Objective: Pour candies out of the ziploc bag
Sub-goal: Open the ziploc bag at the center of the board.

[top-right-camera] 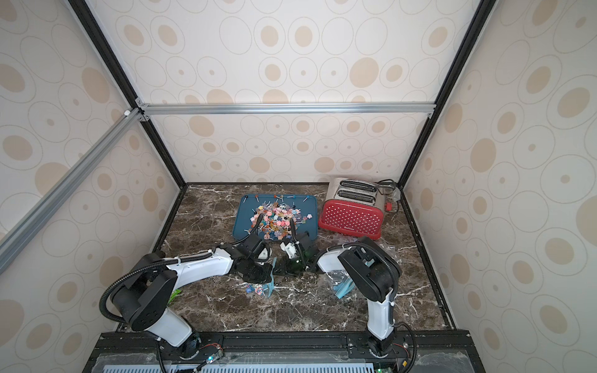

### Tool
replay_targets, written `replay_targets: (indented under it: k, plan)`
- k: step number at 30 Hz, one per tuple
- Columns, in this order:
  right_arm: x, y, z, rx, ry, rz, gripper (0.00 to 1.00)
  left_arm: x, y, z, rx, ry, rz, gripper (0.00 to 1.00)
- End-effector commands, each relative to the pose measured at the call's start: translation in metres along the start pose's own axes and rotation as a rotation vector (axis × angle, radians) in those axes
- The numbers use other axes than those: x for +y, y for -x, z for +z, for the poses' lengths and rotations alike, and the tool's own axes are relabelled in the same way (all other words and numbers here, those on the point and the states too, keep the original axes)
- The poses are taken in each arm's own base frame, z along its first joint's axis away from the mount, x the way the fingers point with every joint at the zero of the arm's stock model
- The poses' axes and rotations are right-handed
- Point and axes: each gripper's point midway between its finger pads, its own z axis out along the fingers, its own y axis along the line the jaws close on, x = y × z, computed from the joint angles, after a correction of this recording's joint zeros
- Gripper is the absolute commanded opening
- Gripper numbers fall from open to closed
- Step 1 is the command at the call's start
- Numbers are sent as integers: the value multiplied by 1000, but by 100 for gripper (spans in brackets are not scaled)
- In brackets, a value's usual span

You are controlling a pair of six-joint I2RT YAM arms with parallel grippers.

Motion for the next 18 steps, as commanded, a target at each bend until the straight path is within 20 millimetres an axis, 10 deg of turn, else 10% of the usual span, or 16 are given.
replay_targets:
  k: [1, 18]
  plan:
    - [-9, -15, -9, 24, -54, -15, 27, -1, 14, -9, -48, 19, 4, 0]
    - [5, -19, 0, 64, 5, -40, 31, 1, 13, -11, -52, 28, 3, 0]
